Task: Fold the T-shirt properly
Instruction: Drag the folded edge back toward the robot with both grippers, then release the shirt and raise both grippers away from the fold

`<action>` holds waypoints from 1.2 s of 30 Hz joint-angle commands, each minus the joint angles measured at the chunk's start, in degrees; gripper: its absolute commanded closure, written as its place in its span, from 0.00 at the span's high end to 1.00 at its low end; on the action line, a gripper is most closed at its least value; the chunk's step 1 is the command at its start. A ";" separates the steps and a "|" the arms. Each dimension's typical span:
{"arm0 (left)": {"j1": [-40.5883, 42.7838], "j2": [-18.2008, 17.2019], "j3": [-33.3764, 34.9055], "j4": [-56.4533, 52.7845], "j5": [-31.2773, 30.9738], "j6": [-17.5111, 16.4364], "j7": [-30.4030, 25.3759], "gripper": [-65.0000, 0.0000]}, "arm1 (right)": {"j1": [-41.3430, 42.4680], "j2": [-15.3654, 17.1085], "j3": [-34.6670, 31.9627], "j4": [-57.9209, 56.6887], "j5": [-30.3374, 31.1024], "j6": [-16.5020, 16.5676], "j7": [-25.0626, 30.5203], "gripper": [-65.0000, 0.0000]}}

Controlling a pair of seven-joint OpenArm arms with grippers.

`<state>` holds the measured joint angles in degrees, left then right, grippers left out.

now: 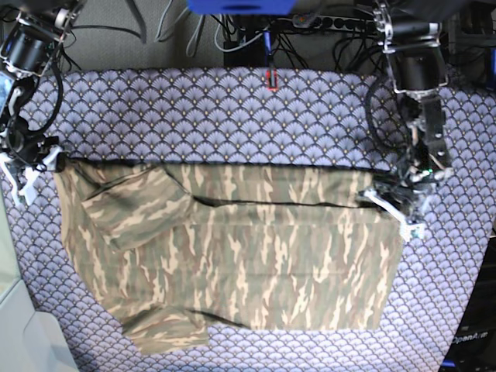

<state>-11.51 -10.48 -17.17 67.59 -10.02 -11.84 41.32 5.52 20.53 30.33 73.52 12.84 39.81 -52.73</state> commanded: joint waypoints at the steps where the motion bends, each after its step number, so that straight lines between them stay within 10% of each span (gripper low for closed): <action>1: -2.43 -0.99 0.16 0.41 -0.13 0.19 -1.89 0.07 | 1.03 1.49 0.31 0.99 0.57 0.19 0.73 0.46; 14: -9.99 -1.08 0.77 -12.43 -0.57 0.36 -15.08 0.03 | 0.68 1.22 0.31 0.99 0.57 0.19 0.73 0.46; 29: 2.94 -1.43 -13.91 12.10 -0.66 -0.25 1.27 0.03 | 0.59 -0.10 0.22 1.08 0.57 0.19 0.73 0.47; 36: 6.63 -0.99 -14.52 13.15 -0.66 -0.25 1.10 0.44 | 0.59 -0.36 0.14 1.08 0.57 0.19 0.73 0.47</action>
<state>-4.29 -10.70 -31.44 79.59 -10.50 -11.88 43.35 5.17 19.00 30.30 73.52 12.62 39.81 -52.77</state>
